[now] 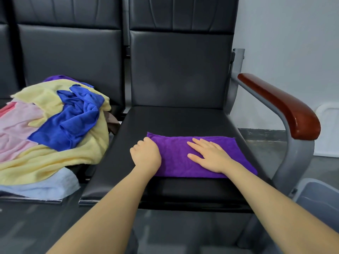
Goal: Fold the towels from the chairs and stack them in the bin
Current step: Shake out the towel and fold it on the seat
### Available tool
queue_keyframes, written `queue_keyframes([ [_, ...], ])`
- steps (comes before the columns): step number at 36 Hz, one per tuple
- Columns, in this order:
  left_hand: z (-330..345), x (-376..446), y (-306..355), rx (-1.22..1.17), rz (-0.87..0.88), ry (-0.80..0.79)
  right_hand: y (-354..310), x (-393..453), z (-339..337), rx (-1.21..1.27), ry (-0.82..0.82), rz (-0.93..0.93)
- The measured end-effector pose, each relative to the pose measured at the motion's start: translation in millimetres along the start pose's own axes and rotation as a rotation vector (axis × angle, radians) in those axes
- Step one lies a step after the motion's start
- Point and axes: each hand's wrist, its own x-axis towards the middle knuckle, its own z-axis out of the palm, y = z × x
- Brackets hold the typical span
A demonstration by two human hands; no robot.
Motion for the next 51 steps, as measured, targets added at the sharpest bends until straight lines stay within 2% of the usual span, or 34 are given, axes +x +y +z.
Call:
queue_keyframes([
  [6,-13,4,0,-0.016,0.185,0.175,-16,1,1,-0.038,-0.016,0.052],
  [13,-40,5,5,-0.258,0.18,0.303,-48,9,6,-0.006,-0.008,0.09],
  [16,-51,1,15,-0.309,0.235,0.322,-50,13,3,0.078,-0.004,0.093],
  [21,-61,-12,36,-0.427,0.341,0.245,-37,3,-11,0.486,0.272,0.176],
  [26,-60,-25,67,-0.684,0.353,0.105,0,-25,-21,0.408,0.37,0.364],
  [32,-47,-32,105,-0.842,0.388,-0.044,29,-46,-23,0.413,0.342,0.49],
  [36,-37,-39,128,-0.792,0.417,-0.378,44,-55,-20,0.465,0.293,0.533],
  [38,-33,-40,132,-0.725,0.412,-0.436,46,-57,-18,0.472,0.283,0.539],
  [42,-27,-35,131,-0.543,0.346,-0.219,47,-55,-17,0.417,0.273,0.548],
  [45,-22,-34,125,-0.228,0.262,-0.029,42,-49,-16,0.353,0.269,0.582],
  [47,-17,-32,121,-0.064,0.191,0.008,37,-47,-15,0.265,0.272,0.608],
  [51,-5,-23,110,0.049,0.081,-0.049,29,-47,-12,0.099,0.253,0.61],
])
